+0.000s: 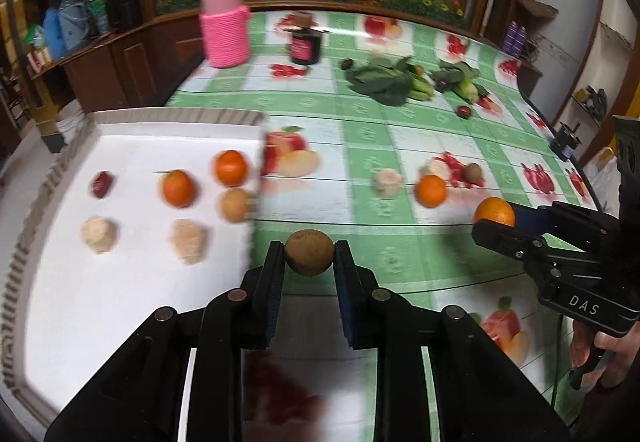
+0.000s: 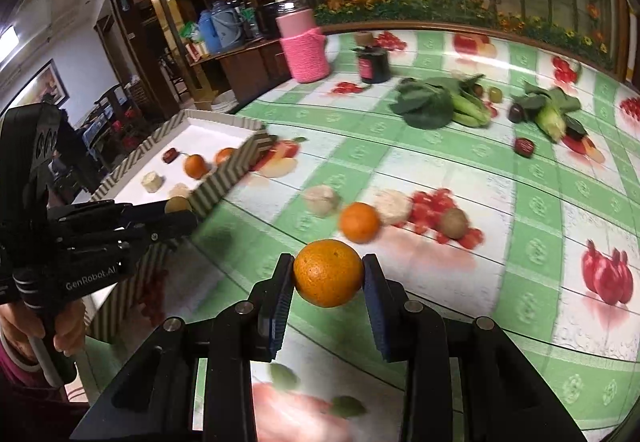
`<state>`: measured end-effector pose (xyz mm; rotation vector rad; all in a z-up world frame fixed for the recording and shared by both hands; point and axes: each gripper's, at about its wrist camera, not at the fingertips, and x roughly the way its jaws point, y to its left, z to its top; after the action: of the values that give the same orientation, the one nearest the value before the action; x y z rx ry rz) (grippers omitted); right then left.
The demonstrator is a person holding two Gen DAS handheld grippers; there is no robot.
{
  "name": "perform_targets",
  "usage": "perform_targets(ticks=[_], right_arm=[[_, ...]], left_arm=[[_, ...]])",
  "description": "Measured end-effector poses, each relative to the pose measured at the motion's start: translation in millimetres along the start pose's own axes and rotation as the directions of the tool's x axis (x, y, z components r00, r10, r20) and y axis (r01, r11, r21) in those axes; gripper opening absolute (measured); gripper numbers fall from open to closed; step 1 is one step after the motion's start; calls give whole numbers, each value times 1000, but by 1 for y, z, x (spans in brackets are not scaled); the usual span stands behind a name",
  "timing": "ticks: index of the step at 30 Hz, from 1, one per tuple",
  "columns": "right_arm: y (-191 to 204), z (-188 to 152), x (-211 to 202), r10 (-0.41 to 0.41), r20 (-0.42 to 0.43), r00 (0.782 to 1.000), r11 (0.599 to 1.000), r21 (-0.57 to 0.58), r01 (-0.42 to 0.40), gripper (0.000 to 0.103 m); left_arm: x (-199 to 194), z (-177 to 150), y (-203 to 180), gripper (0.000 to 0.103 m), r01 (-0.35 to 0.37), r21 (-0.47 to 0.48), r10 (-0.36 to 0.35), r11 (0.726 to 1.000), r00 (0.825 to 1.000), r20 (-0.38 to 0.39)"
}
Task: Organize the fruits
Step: 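Grasp the brown kiwi with the left tool while the right tool grasps an orange, then carry the kiwi and orange into the white tray and open both tools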
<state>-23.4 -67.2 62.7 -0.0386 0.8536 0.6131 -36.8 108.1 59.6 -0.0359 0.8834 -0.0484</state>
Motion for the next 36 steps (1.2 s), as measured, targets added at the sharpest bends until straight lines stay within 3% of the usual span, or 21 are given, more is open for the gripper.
perform_targets(ticks=[18,36], right_arm=[[107,36,31,101,-24,995,981,-162,-104,35],[169,47,77,178,-115,977,943,-263,-203,35]], left_arm=[[-30,-28,112,22,-126,-146,128,981,992,3],[-11,-32,141,22,-184,-165,177,969,983,-55]])
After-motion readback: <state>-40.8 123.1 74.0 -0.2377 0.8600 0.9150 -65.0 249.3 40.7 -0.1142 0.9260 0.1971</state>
